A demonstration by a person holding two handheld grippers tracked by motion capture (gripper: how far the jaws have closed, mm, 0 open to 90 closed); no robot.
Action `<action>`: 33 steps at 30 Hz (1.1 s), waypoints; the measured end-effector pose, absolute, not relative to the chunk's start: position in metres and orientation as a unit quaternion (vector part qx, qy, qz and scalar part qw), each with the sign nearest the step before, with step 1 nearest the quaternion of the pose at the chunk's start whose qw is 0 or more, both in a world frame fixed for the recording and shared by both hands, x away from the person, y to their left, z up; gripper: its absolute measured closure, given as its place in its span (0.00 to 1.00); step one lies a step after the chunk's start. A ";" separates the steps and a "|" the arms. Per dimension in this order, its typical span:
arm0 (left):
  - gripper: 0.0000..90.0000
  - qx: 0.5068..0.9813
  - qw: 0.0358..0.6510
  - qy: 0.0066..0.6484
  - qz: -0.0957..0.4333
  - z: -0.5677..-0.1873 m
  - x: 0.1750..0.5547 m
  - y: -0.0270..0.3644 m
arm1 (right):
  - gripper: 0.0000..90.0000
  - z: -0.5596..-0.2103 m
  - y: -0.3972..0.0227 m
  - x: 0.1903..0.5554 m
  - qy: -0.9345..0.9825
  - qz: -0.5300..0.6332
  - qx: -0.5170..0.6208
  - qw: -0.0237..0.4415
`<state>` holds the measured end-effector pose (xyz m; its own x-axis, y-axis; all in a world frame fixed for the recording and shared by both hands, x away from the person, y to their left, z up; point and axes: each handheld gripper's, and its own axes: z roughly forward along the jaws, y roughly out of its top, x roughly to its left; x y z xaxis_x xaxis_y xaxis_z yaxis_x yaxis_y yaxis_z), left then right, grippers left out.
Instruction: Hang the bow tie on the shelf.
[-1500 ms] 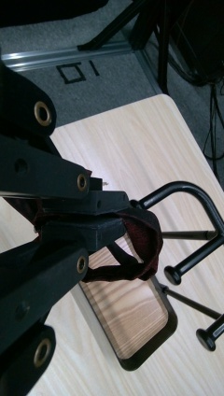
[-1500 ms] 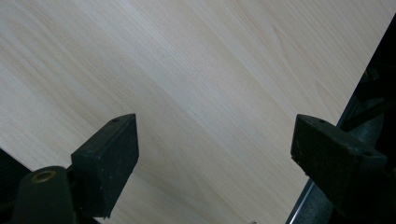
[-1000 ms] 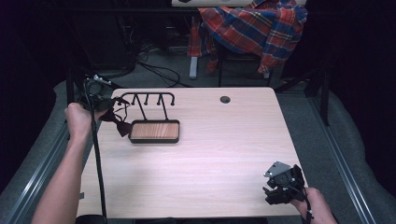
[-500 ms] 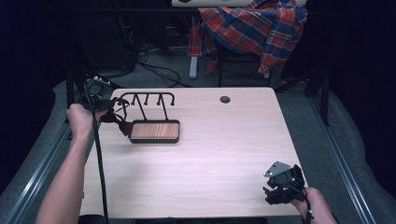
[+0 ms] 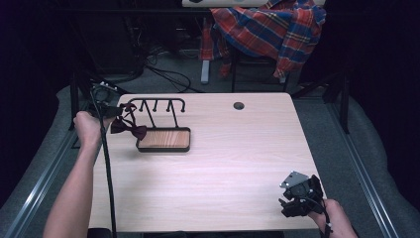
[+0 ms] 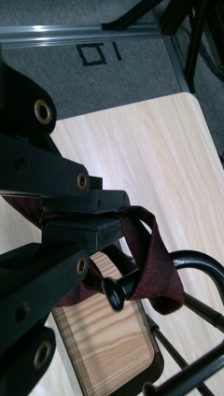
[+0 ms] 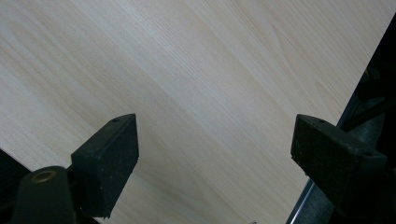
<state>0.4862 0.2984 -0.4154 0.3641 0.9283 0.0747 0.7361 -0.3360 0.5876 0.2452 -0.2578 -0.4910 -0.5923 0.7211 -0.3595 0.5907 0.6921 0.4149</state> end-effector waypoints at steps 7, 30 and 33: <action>0.95 0.788 0.240 0.532 0.197 -0.422 0.490 0.297 | 0.16 -0.491 -0.258 0.245 0.883 0.127 0.371 0.257; 0.80 0.776 0.258 0.545 0.184 -0.433 0.488 0.299 | 0.16 -0.491 -0.258 0.245 0.883 0.130 0.370 0.256; 0.75 0.779 0.257 0.541 0.185 -0.431 0.486 0.298 | 0.17 -0.491 -0.258 0.245 0.883 0.130 0.370 0.256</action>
